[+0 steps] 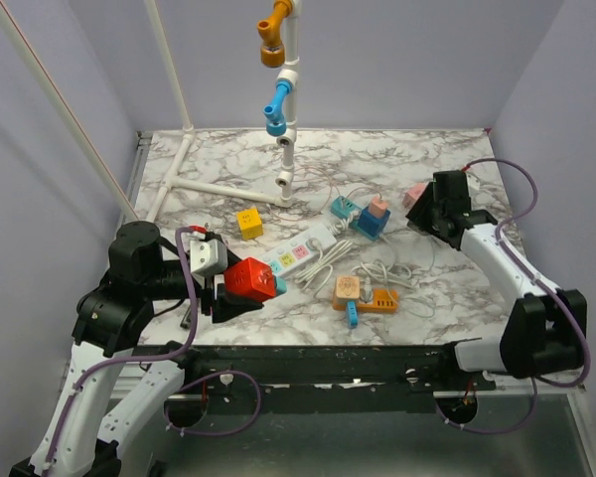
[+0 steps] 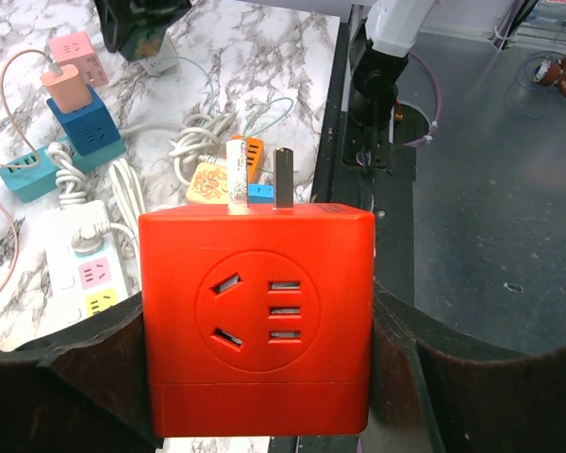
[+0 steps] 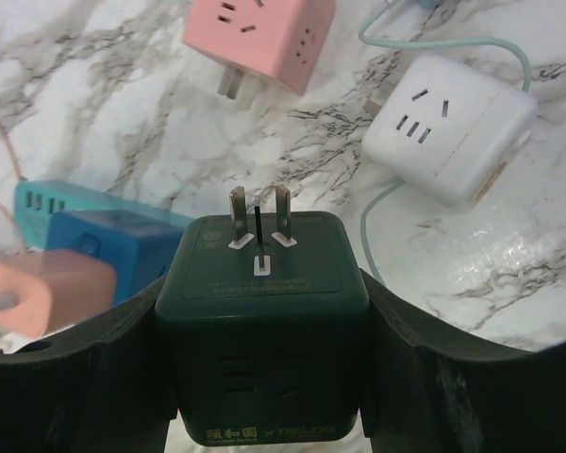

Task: Pull the plug off the socket
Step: Place the plug at the center of the board.

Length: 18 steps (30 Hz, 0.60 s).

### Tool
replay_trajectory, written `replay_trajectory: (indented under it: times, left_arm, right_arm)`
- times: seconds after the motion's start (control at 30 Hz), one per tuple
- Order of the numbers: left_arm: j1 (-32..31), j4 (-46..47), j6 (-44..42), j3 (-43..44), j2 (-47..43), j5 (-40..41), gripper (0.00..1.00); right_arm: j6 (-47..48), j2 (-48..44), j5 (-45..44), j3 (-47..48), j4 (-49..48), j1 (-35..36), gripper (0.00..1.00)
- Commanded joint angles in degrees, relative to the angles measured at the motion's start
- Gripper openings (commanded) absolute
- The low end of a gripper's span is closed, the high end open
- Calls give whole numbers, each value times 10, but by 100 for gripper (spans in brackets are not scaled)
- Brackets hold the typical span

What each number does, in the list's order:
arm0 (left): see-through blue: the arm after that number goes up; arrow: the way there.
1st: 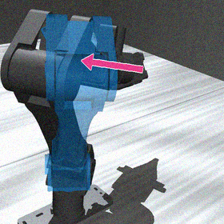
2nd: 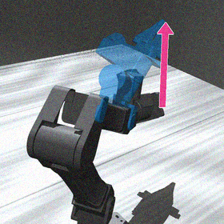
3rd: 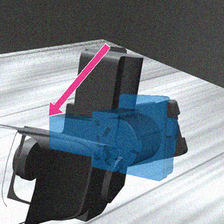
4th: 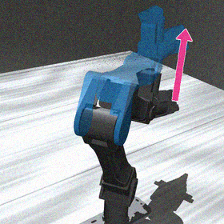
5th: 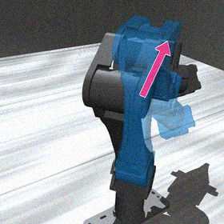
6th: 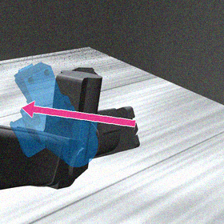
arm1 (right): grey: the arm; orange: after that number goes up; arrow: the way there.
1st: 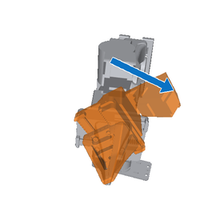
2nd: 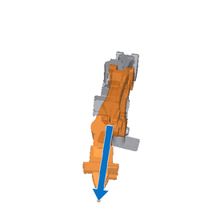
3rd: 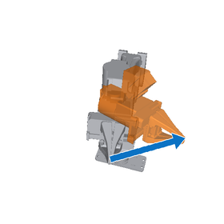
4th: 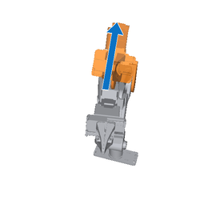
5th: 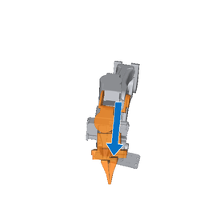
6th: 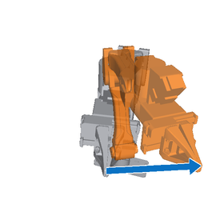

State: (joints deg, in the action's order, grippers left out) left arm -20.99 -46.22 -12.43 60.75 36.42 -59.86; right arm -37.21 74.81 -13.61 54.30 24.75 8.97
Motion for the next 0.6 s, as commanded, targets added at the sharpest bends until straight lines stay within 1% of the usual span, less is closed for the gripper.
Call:
replay_trajectory:
  times: [0.0,0.1,0.17,0.2,0.23,0.27,0.4,0.57]
  left_arm:
    - [2,10,-1,23,-2,-16,0]
    - [2,13,3,24,-1,-18,0]
    - [2,14,5,24,-1,-18,0]
    - [2,15,6,24,-1,-18,0]
    - [2,16,6,25,-1,-19,0]
    - [2,16,6,26,0,-19,0]
    - [2,17,6,30,2,-19,0]
    - [2,20,13,35,3,-19,0]
  right_arm:
    - [-15,70,-13,13,-54,-6,13]
    - [-10,108,-15,27,-66,-5,13]
    - [-5,128,-21,38,-65,-5,15]
    - [-4,137,-26,42,-60,-5,19]
    - [-3,141,-32,44,-59,-5,27]
    - [-3,144,-36,44,-59,-5,33]
    - [-4,152,-48,41,-64,-6,52]
    - [0,172,-54,56,-59,-6,68]
